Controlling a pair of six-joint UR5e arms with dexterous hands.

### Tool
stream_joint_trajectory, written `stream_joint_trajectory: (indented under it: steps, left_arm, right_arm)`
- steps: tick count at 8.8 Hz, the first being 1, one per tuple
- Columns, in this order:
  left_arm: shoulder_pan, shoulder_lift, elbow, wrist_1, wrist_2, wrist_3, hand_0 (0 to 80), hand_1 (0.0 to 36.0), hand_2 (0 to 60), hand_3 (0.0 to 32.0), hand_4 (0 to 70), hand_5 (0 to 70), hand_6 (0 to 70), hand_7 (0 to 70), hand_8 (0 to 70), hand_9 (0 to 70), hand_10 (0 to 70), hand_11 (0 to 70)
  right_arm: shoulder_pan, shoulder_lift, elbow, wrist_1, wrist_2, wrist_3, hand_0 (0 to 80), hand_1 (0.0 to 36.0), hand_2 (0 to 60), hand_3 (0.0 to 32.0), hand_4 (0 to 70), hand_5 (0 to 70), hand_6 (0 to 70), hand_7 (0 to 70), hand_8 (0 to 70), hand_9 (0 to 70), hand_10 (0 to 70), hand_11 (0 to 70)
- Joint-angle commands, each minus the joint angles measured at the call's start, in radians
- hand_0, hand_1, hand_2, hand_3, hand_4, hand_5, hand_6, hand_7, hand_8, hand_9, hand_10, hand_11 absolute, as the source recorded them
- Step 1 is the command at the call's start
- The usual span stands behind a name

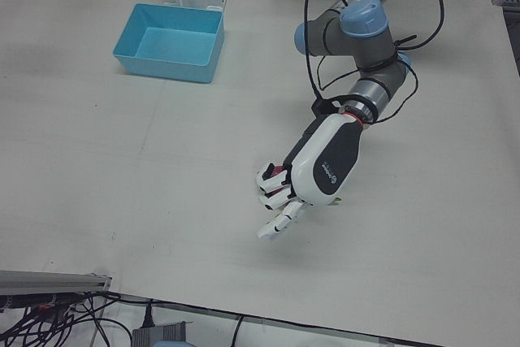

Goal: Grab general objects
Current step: 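Move the left hand down over the pink dragon fruit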

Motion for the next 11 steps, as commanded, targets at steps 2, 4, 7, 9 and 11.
stream_joint_trajectory:
  steps: [2,4,7,9,11]
  left_arm:
    - [0.058,-0.027,-0.028,0.208,0.031,0.221,80.0,36.0,60.0,0.0,0.0,70.0,0.3,51.7,0.0,8.9,0.0,0.0]
    - [0.096,-0.059,-0.028,0.273,0.028,0.29,80.0,36.0,60.0,0.0,0.0,70.0,0.0,44.1,0.0,7.4,0.0,0.0]
    - [0.096,-0.052,-0.023,0.293,0.016,0.396,80.0,36.0,60.0,0.0,0.0,70.0,0.0,35.1,0.0,5.6,0.0,0.0]
    - [0.176,-0.032,-0.009,0.295,-0.094,0.452,80.0,36.0,60.0,0.0,0.0,70.0,0.0,33.9,0.0,5.3,0.0,0.0]
    - [0.24,-0.029,0.006,0.295,-0.156,0.453,80.0,36.0,60.0,0.0,0.0,70.0,0.0,35.7,0.0,5.7,0.0,0.0]
  right_arm:
    - [0.0,0.0,0.0,0.0,0.0,0.002,0.0,0.0,0.0,0.0,0.0,0.0,0.0,0.0,0.0,0.0,0.0,0.0]
    - [0.0,0.0,0.0,0.0,0.0,0.002,0.0,0.0,0.0,0.0,0.0,0.0,0.0,0.0,0.0,0.0,0.0,0.0]
    - [0.0,0.0,0.0,0.0,0.0,0.002,0.0,0.0,0.0,0.0,0.0,0.0,0.0,0.0,0.0,0.0,0.0,0.0]
    - [0.0,0.0,-0.002,0.0,0.0,0.002,0.0,0.0,0.0,0.0,0.0,0.0,0.0,0.0,0.0,0.0,0.0,0.0]
    - [0.0,0.0,0.0,0.0,0.0,0.002,0.0,0.0,0.0,0.0,0.0,0.0,0.0,0.0,0.0,0.0,0.0,0.0]
